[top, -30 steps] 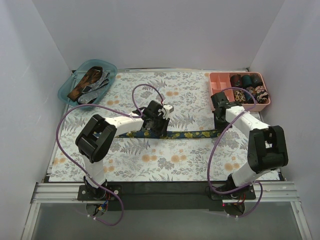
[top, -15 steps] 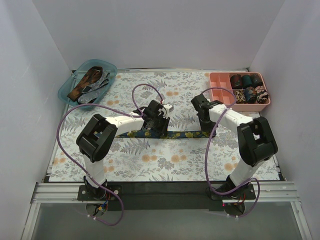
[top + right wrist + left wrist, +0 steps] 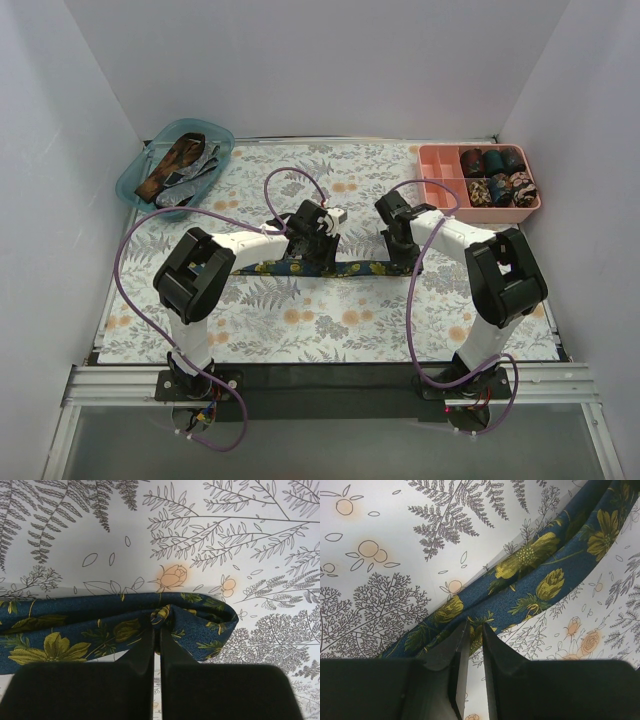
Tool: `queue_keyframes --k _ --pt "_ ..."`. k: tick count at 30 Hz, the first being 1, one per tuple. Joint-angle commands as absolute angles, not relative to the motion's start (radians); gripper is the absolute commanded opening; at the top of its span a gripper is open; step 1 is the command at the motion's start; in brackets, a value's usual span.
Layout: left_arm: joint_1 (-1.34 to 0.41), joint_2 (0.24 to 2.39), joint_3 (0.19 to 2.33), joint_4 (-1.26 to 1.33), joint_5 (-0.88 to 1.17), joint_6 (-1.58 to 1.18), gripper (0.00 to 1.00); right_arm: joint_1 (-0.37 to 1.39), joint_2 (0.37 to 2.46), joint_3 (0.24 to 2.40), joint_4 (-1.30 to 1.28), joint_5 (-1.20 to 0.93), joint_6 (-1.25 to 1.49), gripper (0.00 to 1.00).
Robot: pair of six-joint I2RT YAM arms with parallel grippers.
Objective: Roll the ties
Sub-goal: Flatten the tie
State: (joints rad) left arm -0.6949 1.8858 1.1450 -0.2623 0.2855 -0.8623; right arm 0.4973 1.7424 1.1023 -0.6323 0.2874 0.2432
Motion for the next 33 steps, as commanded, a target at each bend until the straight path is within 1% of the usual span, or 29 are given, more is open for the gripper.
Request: queue_keyframes --k 1,6,13,15,25,33 --pt "-0.696 1.91 1.154 -0.298 0.282 -0.867 0.17 0.502 1.764 1.094 -0.575 0.196 0.244 0.02" --pt "-0.696 1.911 1.16 -0.31 0.27 -0.868 0.17 0.5 1.747 1.117 -0.607 0.212 0.261 0.02" --pt "-0.696 1.901 1.158 -0.34 0.233 -0.865 0.17 0.499 1.73 1.173 -0.715 0.363 0.287 0.01" --pt "-0.696 1.893 1.157 -0.353 0.218 -0.862 0.17 0.499 1.729 1.177 -0.73 0.373 0.293 0.01" --pt "-0.698 1.893 1.157 -0.368 0.198 -0.858 0.17 0.499 1.746 1.201 -0.718 0.247 0.314 0.01" --pt "-0.699 1.888 1.155 -0.38 0.178 -0.856 0.17 0.492 1.759 1.174 -0.677 0.218 0.316 0.01"
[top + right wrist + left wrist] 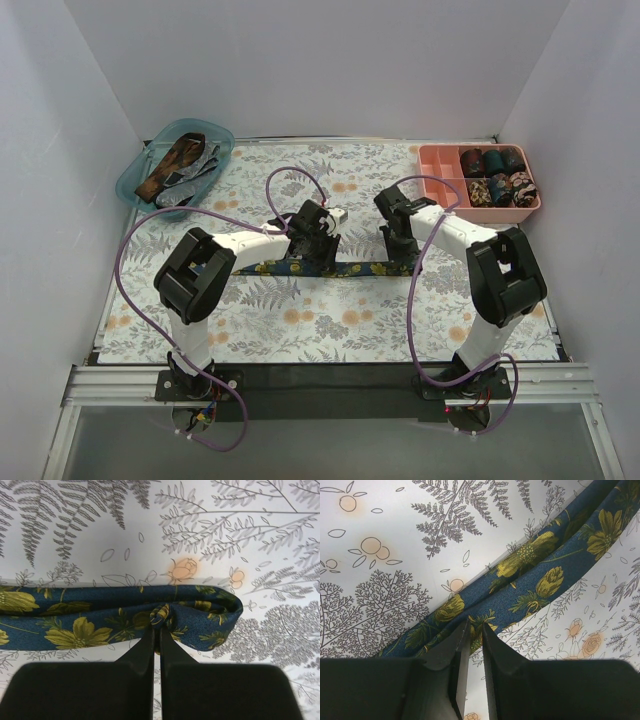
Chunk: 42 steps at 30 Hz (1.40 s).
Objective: Roll the ties
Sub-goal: Flatten the tie
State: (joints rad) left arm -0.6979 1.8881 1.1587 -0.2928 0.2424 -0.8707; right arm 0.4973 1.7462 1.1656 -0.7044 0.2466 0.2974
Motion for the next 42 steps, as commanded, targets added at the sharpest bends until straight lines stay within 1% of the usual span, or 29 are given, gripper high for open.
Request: queue_keyframes --k 1,7,11,12,13,16,20,24,33,39,42 --pt "-0.699 1.888 1.155 -0.38 0.179 -0.854 0.17 0.489 1.764 1.148 -0.648 0.194 0.318 0.01" --pt "-0.699 1.878 1.169 -0.382 0.181 -0.853 0.18 0.446 1.763 1.034 -0.505 0.074 0.333 0.02" --pt "-0.699 1.858 1.192 -0.397 0.176 -0.851 0.22 0.416 1.735 0.991 -0.472 0.031 0.33 0.09" --pt "-0.699 1.849 1.209 -0.403 0.176 -0.848 0.24 0.413 1.729 0.988 -0.471 0.025 0.328 0.1" --pt "-0.699 1.845 1.216 -0.41 0.175 -0.85 0.25 0.41 1.717 0.983 -0.468 0.017 0.328 0.14" --pt "-0.701 1.827 1.261 -0.429 0.178 -0.853 0.28 0.396 1.684 0.976 -0.463 0.006 0.327 0.23" --pt "-0.71 1.815 1.313 -0.452 0.172 -0.853 0.29 0.385 1.648 0.986 -0.462 -0.04 0.321 0.27" --pt "-0.715 1.812 1.332 -0.462 0.17 -0.854 0.3 0.359 1.626 0.968 -0.433 -0.072 0.322 0.27" --pt "-0.716 1.784 1.302 -0.479 0.167 -0.854 0.3 0.219 1.598 0.79 -0.207 -0.323 0.337 0.27" --pt "-0.716 1.77 1.289 -0.489 0.155 -0.847 0.3 0.114 1.629 0.663 -0.048 -0.468 0.33 0.25" --pt "-0.716 1.767 1.282 -0.491 0.152 -0.842 0.29 0.074 1.649 0.635 -0.023 -0.482 0.307 0.25"
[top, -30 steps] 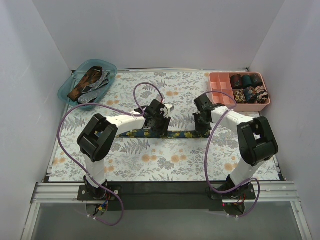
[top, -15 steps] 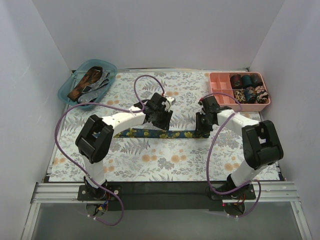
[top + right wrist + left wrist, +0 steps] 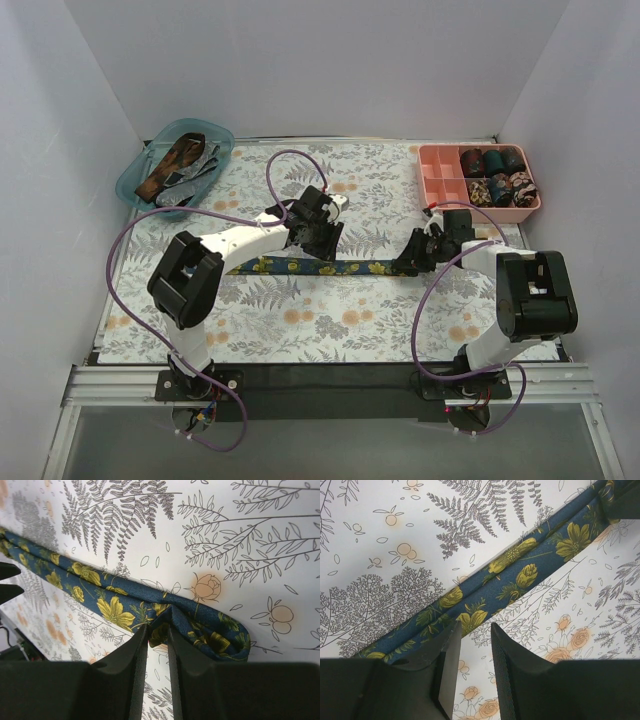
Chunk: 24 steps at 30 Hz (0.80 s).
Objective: Roll the ties
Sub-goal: Flatten the tie
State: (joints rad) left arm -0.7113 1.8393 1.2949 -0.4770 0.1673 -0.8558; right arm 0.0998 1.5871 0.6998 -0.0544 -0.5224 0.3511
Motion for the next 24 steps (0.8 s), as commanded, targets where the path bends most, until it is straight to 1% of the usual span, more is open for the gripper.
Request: queue_keyframes --k 1,5,9,10,11,12,14,20,24 --pt "-0.716 1.766 1.281 -0.491 0.153 -0.841 0.3 0.057 1.661 0.624 -0.018 -0.492 0.301 0.25" --pt "-0.716 1.763 1.276 -0.489 0.155 -0.839 0.3 0.022 1.66 0.611 -0.014 -0.512 0.285 0.25" --pt "-0.716 1.758 1.276 -0.489 0.152 -0.836 0.3 0.014 1.608 0.637 -0.053 -0.545 0.27 0.34" --pt "-0.716 1.758 1.278 -0.491 0.15 -0.836 0.3 0.014 1.594 0.644 -0.069 -0.54 0.268 0.39" --pt "-0.716 1.758 1.279 -0.489 0.152 -0.835 0.3 0.015 1.582 0.661 -0.08 -0.537 0.268 0.41" --pt "-0.716 1.759 1.282 -0.489 0.15 -0.833 0.3 0.014 1.557 0.669 -0.096 -0.529 0.265 0.46" --pt "-0.716 1.763 1.289 -0.489 0.155 -0.833 0.3 0.014 1.537 0.689 -0.113 -0.528 0.265 0.5" --pt "-0.718 1.775 1.299 -0.489 0.163 -0.83 0.3 0.015 1.454 0.755 -0.192 -0.542 0.259 0.52" --pt "-0.716 1.775 1.308 -0.491 0.163 -0.83 0.3 0.012 1.399 0.843 -0.296 -0.459 0.226 0.53"
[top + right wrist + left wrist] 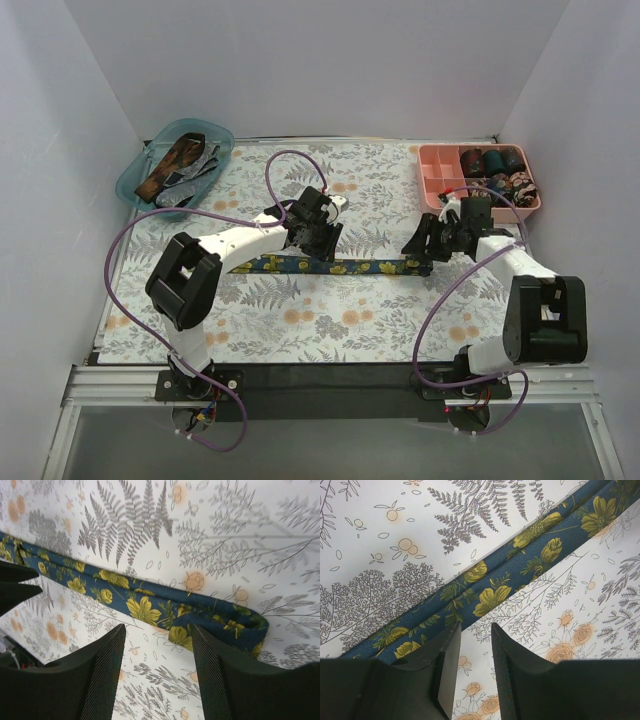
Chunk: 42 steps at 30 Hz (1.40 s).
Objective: Roll the ties
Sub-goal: Flatten the tie
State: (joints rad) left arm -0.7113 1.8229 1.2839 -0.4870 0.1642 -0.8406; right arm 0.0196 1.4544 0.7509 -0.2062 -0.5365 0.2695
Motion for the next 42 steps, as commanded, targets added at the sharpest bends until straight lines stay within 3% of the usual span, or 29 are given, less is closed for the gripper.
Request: queue_keyframes --k 1,11,21,42 --pt "-0.718 1.776 1.308 -0.489 0.163 -0.827 0.3 0.009 1.393 0.853 -0.314 -0.433 0.215 0.53" --pt "-0.718 1.761 1.289 -0.46 0.181 -0.813 0.32 -0.126 1.388 0.842 -0.388 -0.356 0.155 0.54" --pt "-0.732 1.789 1.348 -0.399 0.209 -0.747 0.39 -0.126 1.394 0.795 -0.388 -0.393 0.181 0.45" --pt "-0.94 2.016 1.509 -0.146 0.221 -0.37 0.58 -0.063 1.493 0.77 -0.328 -0.34 0.238 0.48"
